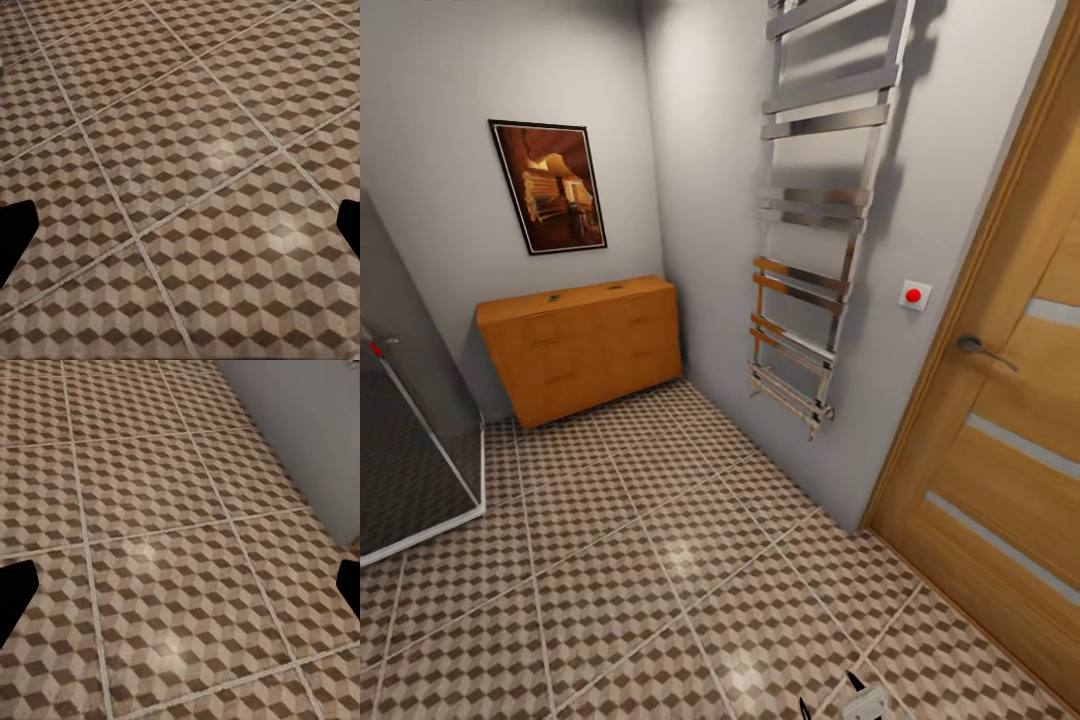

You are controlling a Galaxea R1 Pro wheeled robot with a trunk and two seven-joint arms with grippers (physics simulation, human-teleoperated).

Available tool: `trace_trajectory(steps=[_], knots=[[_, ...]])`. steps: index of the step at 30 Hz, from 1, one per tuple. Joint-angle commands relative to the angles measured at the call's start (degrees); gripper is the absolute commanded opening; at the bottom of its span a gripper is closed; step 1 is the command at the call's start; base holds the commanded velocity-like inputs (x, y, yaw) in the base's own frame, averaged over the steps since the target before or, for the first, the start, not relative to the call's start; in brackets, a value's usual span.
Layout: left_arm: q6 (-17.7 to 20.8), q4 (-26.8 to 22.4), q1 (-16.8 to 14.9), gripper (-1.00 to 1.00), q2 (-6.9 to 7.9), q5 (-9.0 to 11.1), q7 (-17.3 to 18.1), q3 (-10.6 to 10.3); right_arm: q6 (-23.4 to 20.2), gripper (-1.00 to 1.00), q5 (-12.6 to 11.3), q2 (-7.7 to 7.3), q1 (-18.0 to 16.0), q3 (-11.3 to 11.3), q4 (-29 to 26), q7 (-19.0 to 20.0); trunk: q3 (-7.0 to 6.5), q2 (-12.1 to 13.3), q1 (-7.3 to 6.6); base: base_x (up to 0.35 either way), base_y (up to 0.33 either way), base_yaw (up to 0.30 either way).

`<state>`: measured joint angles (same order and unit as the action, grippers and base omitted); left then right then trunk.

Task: Take the four mousetraps from the cabinet in the bathroom and place them on the bathroom floor. Make sure all four end up on the same floor surface, and ensure that at least two of them are either under or directly next to the same bathroom sink.

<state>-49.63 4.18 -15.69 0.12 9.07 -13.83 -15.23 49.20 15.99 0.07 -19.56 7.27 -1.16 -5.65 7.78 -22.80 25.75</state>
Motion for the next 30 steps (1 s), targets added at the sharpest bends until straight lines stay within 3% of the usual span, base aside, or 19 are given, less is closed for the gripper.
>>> trace_trajectory(steps=[1,30], knots=[[-0.29,0.21,-0.11,1.0,-0.03,0.51,0.03,-0.5,0.11,1.0,0.18,0.0,-0.04,0.46,0.04,-0.59,0.14,-0.12,0.03,0.0,0.0,0.269],[-0.29,0.21,-0.13,1.0,-0.03,0.51,0.03,-0.5,0.11,1.0,0.18,0.01,-0.04,0.46,0.03,-0.59,0.74,-0.12,0.03,0.0,0.0,0.269]])
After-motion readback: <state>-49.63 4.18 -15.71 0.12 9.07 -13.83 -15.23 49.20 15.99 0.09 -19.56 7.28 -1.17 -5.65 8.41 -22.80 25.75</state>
